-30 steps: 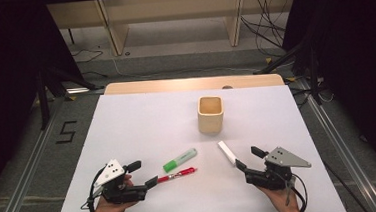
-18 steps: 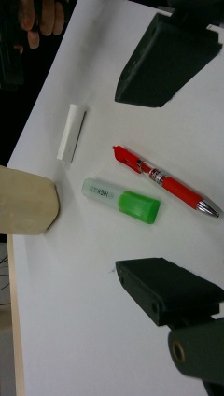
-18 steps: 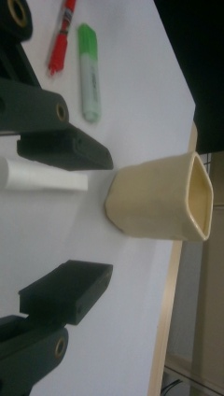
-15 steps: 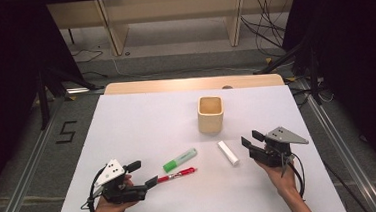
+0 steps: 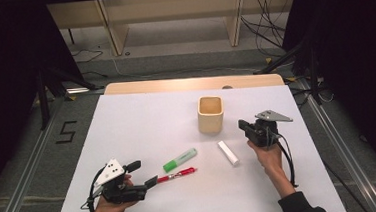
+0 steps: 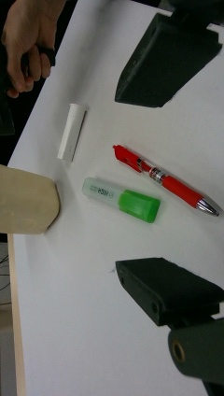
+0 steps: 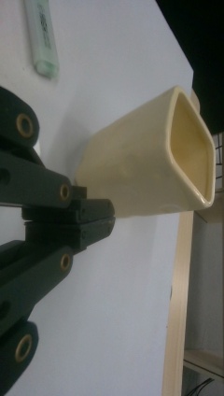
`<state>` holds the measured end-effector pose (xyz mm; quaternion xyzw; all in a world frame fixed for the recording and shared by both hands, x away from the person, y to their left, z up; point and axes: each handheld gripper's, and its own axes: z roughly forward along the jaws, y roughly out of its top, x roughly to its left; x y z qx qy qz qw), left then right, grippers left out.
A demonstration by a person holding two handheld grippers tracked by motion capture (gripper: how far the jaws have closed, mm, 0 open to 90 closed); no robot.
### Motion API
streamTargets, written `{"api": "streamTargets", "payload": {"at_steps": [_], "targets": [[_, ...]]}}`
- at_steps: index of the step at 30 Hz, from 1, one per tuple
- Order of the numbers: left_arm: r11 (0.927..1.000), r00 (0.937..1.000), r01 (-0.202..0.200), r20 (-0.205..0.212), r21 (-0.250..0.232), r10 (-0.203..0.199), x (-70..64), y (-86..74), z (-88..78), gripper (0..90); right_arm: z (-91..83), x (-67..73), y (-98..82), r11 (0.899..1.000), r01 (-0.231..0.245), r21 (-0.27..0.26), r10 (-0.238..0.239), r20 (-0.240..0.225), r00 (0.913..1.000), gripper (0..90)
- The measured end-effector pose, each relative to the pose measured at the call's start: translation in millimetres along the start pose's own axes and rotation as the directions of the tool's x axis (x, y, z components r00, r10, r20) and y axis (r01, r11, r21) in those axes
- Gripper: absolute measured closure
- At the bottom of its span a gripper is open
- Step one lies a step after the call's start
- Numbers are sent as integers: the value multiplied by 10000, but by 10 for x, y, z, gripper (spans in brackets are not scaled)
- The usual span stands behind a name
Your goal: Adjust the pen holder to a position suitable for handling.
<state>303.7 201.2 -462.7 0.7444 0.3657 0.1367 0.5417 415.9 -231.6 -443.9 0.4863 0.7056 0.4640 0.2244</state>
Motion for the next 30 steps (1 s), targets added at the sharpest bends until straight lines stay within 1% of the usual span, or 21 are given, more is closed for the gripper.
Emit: {"api": "streamTargets", "payload": {"at_steps": [3,6,10,12,16,18,22,26,27,29,30], "targets": [[10000,10000,-2,-4,14,2,3,-1,2,155,97,-10,31,9999,-94,111,93,49,9999,900],[10000,10000,-3,0,6,3,4,0,2,155,190,-20,60,9992,-183,357,177,153,9997,900],[10000,10000,-30,33,40,30,4,0,3,155,307,-32,80,9983,-174,558,150,439,9989,900],[10000,10000,-33,34,50,33,5,0,5,155,362,-52,88,9972,-390,640,361,462,9983,900],[10000,10000,-36,25,46,36,10,0,5,155,488,-67,110,9945,-507,915,454,594,9972,900],[10000,10000,-21,30,37,21,10,0,5,155,547,-56,122,9934,-542,1008,486,577,9972,900],[10000,10000,-45,61,68,45,8,1,5,155,666,-25,147,9896,-417,1377,334,615,9975,900],[10000,10000,-42,73,71,41,9,0,5,155,745,-5,158,9873,-530,1499,449,571,9974,900],[10000,10000,-38,72,72,37,10,0,6,155,763,0,158,9851,-589,1616,506,549,9972,900],[10000,10000,-42,55,86,41,7,-1,8,155,798,10,154,9834,-566,1724,470,595,9971,900],[10000,10000,-44,58,86,44,6,-1,9,155,813,11,152,9830,-647,1720,557,563,9969,900]]}}
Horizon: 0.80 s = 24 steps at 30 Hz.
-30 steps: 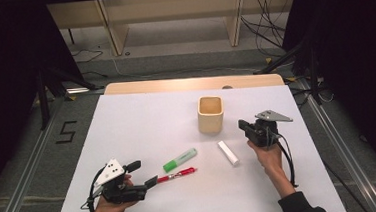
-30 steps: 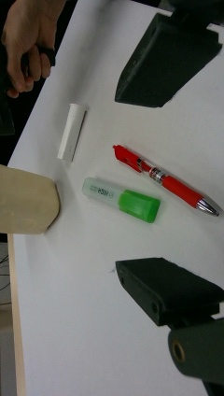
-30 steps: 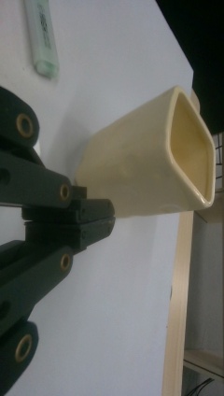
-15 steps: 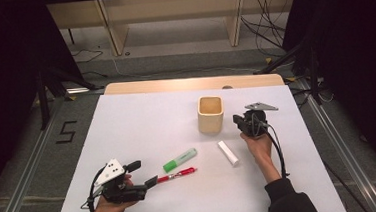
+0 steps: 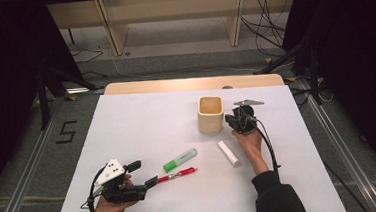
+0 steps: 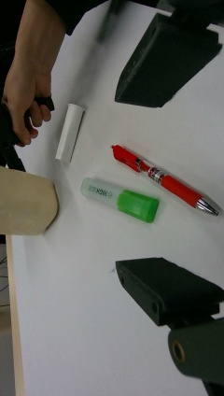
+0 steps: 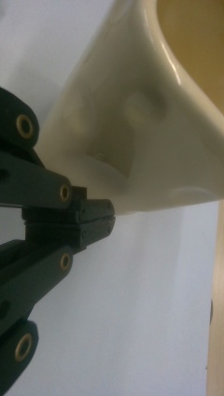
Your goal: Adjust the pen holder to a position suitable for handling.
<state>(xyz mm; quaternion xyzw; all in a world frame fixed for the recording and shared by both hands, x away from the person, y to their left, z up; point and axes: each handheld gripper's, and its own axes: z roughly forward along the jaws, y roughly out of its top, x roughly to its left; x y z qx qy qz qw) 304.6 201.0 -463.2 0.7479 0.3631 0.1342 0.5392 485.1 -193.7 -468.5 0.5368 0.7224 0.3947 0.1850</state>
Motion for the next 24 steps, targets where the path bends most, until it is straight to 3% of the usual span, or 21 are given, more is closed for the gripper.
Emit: {"api": "streamTargets", "payload": {"at_steps": [6,9,24], "targets": [[10000,10000,-1,-1,8,1,1,0,1,155,56,56,34,9997,21,241,-22,57,10000,900],[10000,10000,6,-1,-8,-6,0,1,3,155,62,44,45,9990,-209,388,210,-45,9998,900],[10000,10000,-13,0,20,13,2,5,16,155,102,121,51,9977,-87,678,57,445,9990,900]]}}
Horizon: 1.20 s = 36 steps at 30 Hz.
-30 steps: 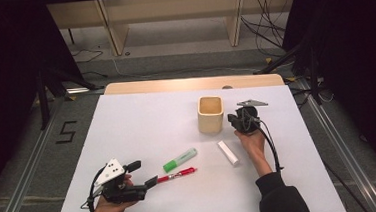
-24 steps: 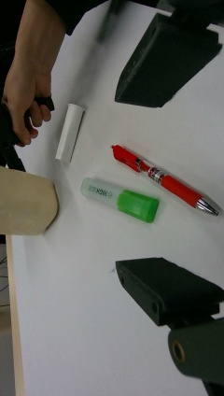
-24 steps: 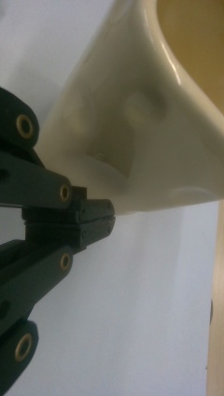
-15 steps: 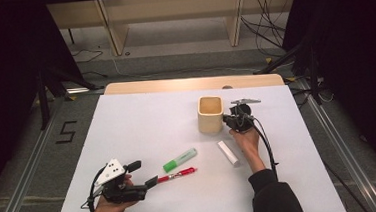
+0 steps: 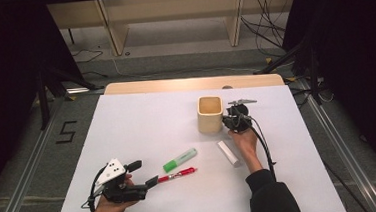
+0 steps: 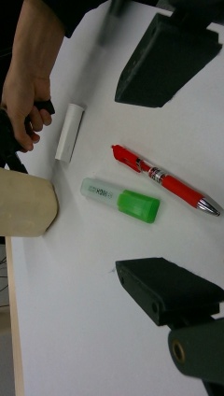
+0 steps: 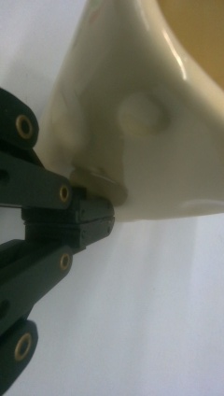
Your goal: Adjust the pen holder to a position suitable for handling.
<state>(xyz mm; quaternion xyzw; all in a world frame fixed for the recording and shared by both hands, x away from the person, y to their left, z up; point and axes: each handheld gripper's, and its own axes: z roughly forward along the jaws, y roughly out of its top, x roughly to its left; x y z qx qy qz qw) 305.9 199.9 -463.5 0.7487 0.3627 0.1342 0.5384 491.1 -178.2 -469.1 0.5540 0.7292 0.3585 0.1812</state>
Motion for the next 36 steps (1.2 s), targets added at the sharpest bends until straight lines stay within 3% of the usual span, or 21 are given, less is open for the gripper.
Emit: {"api": "streamTargets", "payload": {"at_steps": [19,36], "targets": [[10000,10000,-15,-1,-25,15,4,5,-5,155,123,328,67,9982,558,211,-556,-108,9984,900],[10000,10000,-24,15,-43,25,3,6,-10,155,163,440,81,9974,684,205,-679,-211,9975,900]]}}
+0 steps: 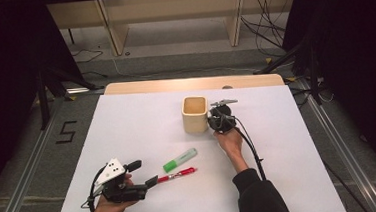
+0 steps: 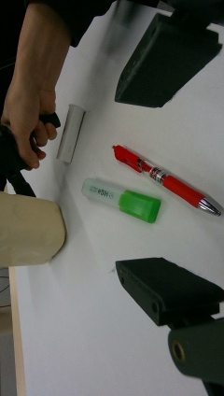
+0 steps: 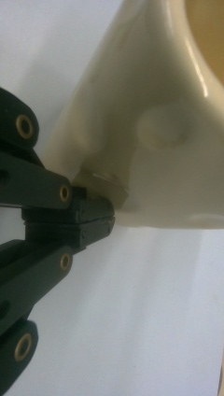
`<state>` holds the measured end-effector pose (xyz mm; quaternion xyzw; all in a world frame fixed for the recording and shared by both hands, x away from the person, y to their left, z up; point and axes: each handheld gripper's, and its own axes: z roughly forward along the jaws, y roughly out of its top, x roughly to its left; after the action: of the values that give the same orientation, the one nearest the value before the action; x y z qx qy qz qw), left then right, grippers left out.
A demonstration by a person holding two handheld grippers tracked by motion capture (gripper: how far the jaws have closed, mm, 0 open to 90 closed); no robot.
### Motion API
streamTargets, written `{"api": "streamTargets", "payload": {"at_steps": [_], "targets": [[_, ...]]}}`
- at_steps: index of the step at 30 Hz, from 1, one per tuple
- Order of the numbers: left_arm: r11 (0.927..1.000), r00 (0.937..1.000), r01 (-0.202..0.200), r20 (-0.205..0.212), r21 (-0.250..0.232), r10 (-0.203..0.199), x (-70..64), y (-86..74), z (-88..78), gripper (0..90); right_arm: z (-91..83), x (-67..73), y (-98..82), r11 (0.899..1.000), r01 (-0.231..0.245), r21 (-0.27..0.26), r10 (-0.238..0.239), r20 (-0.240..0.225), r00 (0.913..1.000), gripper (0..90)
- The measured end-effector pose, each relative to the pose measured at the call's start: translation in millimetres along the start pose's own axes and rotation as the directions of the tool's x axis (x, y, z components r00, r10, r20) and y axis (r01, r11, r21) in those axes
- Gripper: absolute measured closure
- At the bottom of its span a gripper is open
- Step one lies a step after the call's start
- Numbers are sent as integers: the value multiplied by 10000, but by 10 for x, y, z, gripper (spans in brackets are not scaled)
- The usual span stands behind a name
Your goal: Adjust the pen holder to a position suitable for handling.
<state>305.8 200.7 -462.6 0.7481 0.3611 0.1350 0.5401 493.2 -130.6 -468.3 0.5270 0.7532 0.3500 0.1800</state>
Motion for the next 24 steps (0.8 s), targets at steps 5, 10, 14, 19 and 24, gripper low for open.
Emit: {"api": "streamTargets", "payload": {"at_steps": [5,10,14,19,24], "targets": [[10000,10000,30,-5,-29,-30,6,1,-7,155,-68,-25,13,9998,95,-187,-94,52,9999,867],[10000,10000,3,1,4,-3,2,0,-1,155,-167,-134,-4,9992,-183,-350,185,36,9998,829],[10000,10000,8,-19,20,-8,7,-1,0,155,-268,-172,-34,9985,-85,-546,79,-106,9999,776],[10000,10000,15,-17,17,-15,7,-2,2,155,-438,-190,-101,9960,190,-872,-218,-322,9992,713],[10000,10000,6,-44,21,-6,9,-3,-1,155,-549,-247,-152,9927,-128,-1203,55,-606,9981,642]]}}
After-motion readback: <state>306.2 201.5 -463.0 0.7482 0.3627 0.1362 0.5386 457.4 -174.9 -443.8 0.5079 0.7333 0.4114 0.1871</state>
